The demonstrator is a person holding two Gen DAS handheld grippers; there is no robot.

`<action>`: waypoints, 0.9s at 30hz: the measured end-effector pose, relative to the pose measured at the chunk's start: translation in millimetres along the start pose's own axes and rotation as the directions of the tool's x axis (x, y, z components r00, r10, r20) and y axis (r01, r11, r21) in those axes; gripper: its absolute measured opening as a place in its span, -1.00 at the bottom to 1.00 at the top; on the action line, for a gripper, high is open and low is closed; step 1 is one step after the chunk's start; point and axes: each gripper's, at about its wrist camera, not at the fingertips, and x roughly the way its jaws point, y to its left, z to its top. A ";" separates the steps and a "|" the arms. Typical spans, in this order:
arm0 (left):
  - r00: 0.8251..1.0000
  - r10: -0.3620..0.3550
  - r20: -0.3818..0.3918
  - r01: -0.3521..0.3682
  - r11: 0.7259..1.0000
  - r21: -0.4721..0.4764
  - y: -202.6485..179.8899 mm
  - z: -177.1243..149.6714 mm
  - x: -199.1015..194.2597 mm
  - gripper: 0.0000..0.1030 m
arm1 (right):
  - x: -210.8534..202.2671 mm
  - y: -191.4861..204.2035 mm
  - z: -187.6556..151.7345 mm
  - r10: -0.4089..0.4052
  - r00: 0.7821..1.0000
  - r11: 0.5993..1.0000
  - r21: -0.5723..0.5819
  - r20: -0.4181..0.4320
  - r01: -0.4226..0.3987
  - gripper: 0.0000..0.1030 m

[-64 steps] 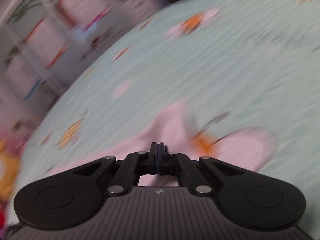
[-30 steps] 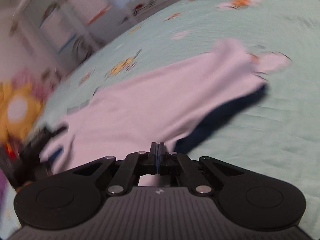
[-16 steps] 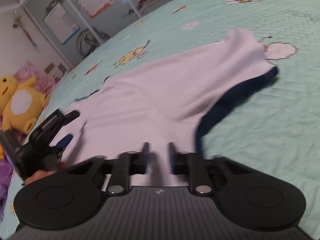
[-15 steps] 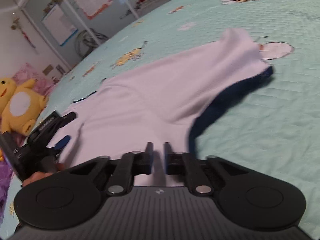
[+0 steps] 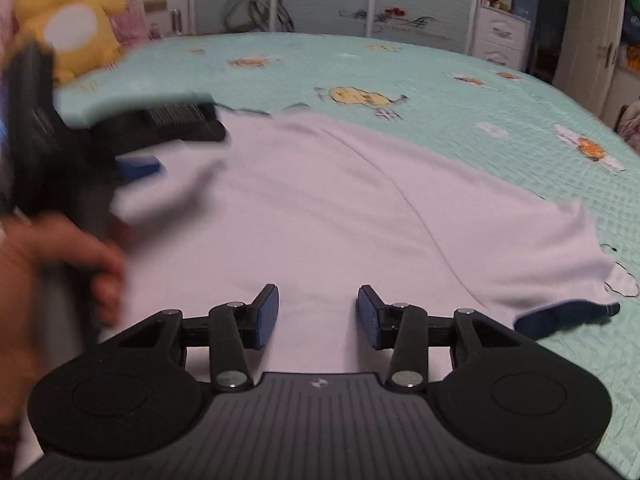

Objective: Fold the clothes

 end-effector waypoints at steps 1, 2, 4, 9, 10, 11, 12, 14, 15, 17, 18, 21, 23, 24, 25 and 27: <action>1.000 0.002 -0.001 -0.002 1.000 0.002 -0.5 0.0 0.1 0.65 | -0.4 -3.4 -0.3 0.006 1.000 1.000 0.003 0.003 -0.006 0.00; 1.000 0.004 -0.001 -0.004 1.000 0.005 -0.9 0.0 0.1 0.65 | -1.0 -6.8 0.1 0.014 1.000 1.000 0.008 0.001 -0.014 0.00; 1.000 0.008 -0.002 -0.008 1.000 0.010 -1.8 -0.1 0.2 0.65 | -0.1 -11.1 0.6 0.020 1.000 1.000 0.003 0.005 -0.020 0.00; 1.000 0.021 -0.005 -0.021 0.999 0.025 -4.6 -0.5 0.9 0.65 | 5.5 -22.6 3.3 0.031 0.999 0.999 0.033 0.010 -0.031 0.00; 1.000 0.024 -0.006 -0.024 0.999 0.029 -5.4 -0.6 1.1 0.65 | 6.8 -24.0 3.7 0.024 1.000 0.999 0.036 0.013 -0.024 0.00; 1.000 0.027 -0.007 -0.027 0.999 0.033 -6.3 -0.6 1.4 0.65 | 8.3 -25.3 4.1 0.016 1.000 0.999 0.039 0.016 -0.017 0.00; 0.999 0.031 -0.007 -0.031 0.999 0.037 -7.2 -0.7 1.7 0.65 | 8.9 -27.1 4.6 -0.016 1.000 0.999 0.037 0.025 0.015 -0.01; 0.999 0.042 -0.008 -0.042 0.998 0.050 -9.5 -1.1 2.3 0.65 | 9.5 -30.2 5.5 -0.044 0.998 0.998 0.045 0.034 0.043 -0.01; 0.999 0.052 -0.008 -0.052 0.997 0.062 -11.9 -1.6 2.6 0.65 | 9.5 -31.4 5.6 -0.025 0.999 0.998 0.060 0.029 0.023 -0.01; 0.997 0.077 -0.012 -0.076 0.993 0.093 -17.4 -2.4 3.8 0.65 | 9.6 -33.8 6.0 0.014 1.000 0.996 0.089 0.022 -0.016 -0.01; 0.996 0.088 -0.014 -0.086 0.990 0.108 -19.8 -2.6 4.5 0.65 | 9.7 -35.0 6.2 0.034 0.999 0.994 0.103 0.019 -0.036 -0.01; 0.995 0.102 -0.017 -0.099 0.987 0.127 -21.3 -3.4 5.9 0.65 | 9.8 -38.5 6.7 0.093 0.996 0.985 0.147 0.011 -0.094 -0.01; 0.994 0.104 -0.017 -0.101 0.987 0.127 -20.9 -4.0 5.6 0.65 | 9.9 -40.9 7.0 0.133 0.991 0.975 0.177 0.008 -0.132 -0.04; 0.994 0.106 -0.017 -0.103 0.986 0.130 -21.5 -3.9 5.6 0.65 | 12.8 -41.9 4.5 0.104 0.994 0.982 0.157 0.027 -0.107 -0.06; 0.994 0.109 -0.018 -0.106 0.985 0.133 -22.1 -3.8 5.7 0.65 | 13.7 -42.4 4.5 0.061 0.997 0.988 0.140 0.037 -0.066 -0.06; 0.993 0.115 -0.019 -0.111 0.984 0.141 -23.4 -3.6 5.8 0.65 | 9.0 -39.6 6.7 0.056 0.997 0.989 0.137 0.060 -0.063 -0.08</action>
